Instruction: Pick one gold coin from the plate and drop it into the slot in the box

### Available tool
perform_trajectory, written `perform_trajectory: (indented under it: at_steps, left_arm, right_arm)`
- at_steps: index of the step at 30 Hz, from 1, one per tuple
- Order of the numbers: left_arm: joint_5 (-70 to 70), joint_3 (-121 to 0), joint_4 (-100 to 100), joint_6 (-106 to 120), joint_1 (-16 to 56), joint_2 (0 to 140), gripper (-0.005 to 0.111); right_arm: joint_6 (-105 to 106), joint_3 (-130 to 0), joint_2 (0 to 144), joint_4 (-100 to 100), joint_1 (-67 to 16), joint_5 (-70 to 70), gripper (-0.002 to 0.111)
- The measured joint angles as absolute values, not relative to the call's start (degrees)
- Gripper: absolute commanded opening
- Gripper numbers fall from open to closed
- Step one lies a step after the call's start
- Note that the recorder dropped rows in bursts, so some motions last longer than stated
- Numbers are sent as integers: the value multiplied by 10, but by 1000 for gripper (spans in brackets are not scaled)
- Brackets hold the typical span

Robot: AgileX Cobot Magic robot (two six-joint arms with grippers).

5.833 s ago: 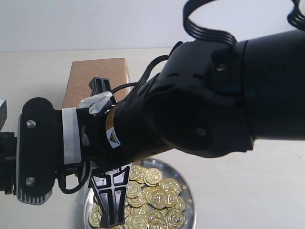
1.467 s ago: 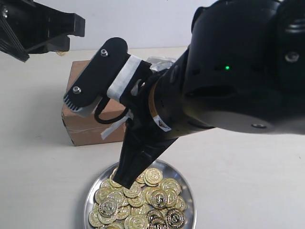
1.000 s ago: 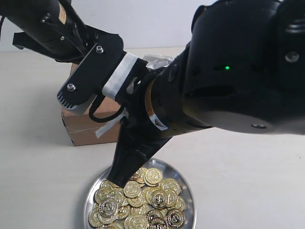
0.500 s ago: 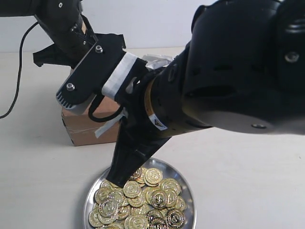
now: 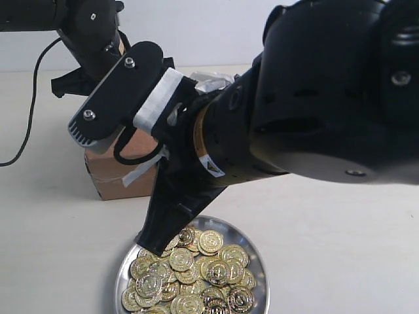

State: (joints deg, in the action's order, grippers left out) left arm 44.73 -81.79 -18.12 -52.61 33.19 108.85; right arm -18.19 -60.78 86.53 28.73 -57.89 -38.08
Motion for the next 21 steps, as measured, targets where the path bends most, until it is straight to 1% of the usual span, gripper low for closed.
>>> perform_trajectory:
  at_steps: [21]
  left_arm:
    - [464, -818, -175, -516, 332, 1089, 0]
  right_arm:
    - [-182, -608, 865, 287, -579, -380, 0]
